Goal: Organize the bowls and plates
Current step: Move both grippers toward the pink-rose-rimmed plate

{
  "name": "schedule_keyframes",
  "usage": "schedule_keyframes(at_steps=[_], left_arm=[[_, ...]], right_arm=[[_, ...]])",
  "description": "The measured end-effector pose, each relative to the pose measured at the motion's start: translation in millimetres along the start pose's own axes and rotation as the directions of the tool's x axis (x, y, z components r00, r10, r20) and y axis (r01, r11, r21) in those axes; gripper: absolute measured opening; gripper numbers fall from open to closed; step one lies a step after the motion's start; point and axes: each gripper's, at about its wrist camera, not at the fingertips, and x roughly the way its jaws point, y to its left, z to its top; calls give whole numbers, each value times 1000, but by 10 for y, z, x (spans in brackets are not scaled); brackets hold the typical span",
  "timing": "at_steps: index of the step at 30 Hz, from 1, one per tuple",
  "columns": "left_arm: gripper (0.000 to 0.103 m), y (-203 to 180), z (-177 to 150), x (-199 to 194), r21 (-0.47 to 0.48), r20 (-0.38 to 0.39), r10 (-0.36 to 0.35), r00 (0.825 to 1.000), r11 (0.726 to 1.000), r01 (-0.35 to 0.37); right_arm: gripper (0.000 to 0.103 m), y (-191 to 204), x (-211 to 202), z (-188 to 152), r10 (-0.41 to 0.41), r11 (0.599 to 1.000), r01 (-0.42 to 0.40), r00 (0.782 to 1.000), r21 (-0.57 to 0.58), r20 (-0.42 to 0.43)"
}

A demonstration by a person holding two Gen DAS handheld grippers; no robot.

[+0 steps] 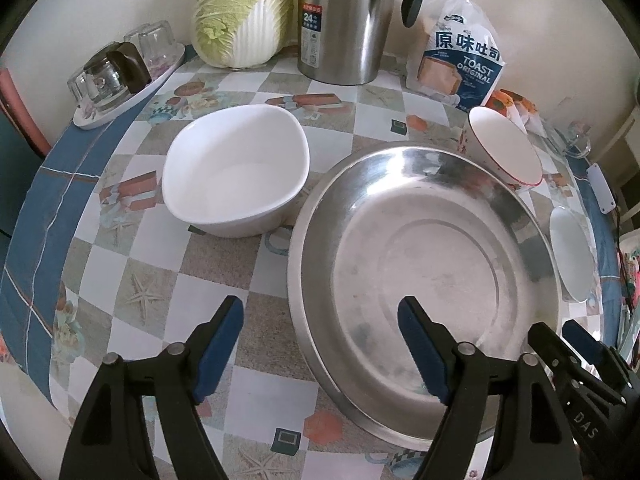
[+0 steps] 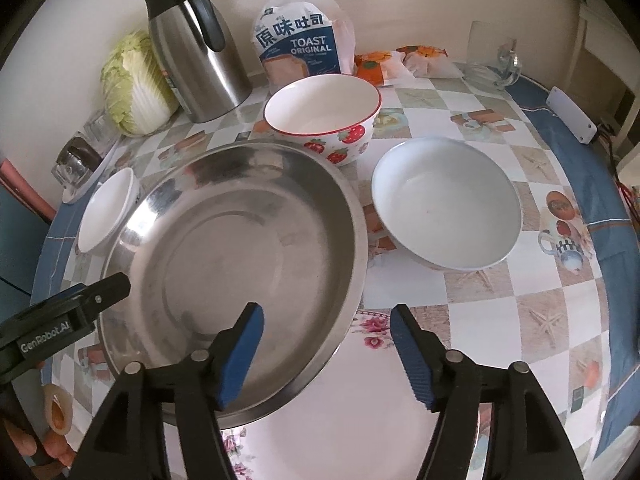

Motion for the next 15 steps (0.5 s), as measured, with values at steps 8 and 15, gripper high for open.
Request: schedule_keyframes(at_steps=[8, 15], left_arm=[[82, 8, -17, -33, -12, 6, 10, 1000, 1000, -9], [82, 8, -69, -131, -30, 30, 7, 1000, 1000, -6]], right_arm=[[90, -47, -88, 3, 11, 1000, -12, 999, 21, 49], [103, -97, -148, -20, 25, 999, -27, 997, 32, 68]])
